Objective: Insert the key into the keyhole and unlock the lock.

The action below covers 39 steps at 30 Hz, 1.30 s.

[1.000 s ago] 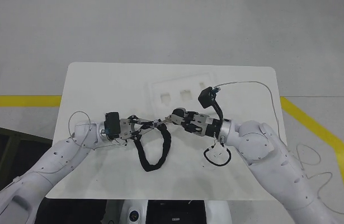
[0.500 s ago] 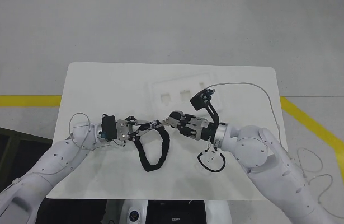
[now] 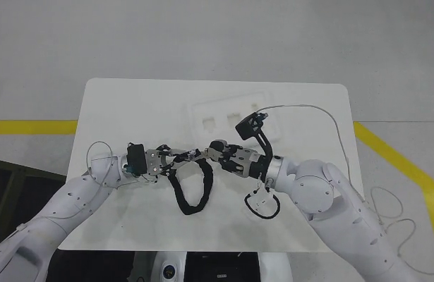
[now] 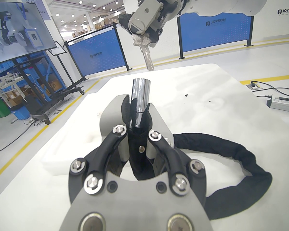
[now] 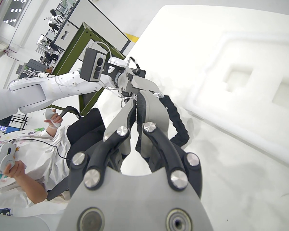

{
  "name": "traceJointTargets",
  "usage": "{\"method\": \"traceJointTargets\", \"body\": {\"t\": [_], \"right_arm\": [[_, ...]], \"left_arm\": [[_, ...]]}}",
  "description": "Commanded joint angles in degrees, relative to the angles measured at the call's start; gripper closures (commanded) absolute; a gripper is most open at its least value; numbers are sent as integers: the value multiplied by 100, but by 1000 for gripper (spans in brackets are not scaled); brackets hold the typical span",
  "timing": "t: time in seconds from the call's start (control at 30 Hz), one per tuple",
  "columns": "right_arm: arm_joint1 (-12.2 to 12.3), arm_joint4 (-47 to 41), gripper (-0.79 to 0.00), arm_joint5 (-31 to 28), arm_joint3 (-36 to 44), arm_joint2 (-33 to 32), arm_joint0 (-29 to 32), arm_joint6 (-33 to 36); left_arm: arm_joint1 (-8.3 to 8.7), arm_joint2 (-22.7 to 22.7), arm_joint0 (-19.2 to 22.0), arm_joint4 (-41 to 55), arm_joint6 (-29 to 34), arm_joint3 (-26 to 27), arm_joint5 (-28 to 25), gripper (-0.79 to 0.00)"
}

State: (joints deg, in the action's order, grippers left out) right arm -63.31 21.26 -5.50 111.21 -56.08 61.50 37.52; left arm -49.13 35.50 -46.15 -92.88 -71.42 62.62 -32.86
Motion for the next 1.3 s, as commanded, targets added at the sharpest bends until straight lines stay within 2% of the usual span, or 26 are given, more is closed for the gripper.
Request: {"method": "traceJointTargets", "body": {"t": [0.0, 0.67, 1.27], "right_arm": [[-14, 18, 0, 10, -22, 20, -12, -45], [-107, 111, 0, 46, -182, 72, -63, -104], [-148, 430, 0, 222, -12, 53, -28, 23]], "left_arm": [[0, -1, 0, -1, 1, 0, 0, 0], [0, -1, 0, -1, 1, 0, 0, 0], [0, -1, 0, -1, 1, 0, 0, 0]]}}
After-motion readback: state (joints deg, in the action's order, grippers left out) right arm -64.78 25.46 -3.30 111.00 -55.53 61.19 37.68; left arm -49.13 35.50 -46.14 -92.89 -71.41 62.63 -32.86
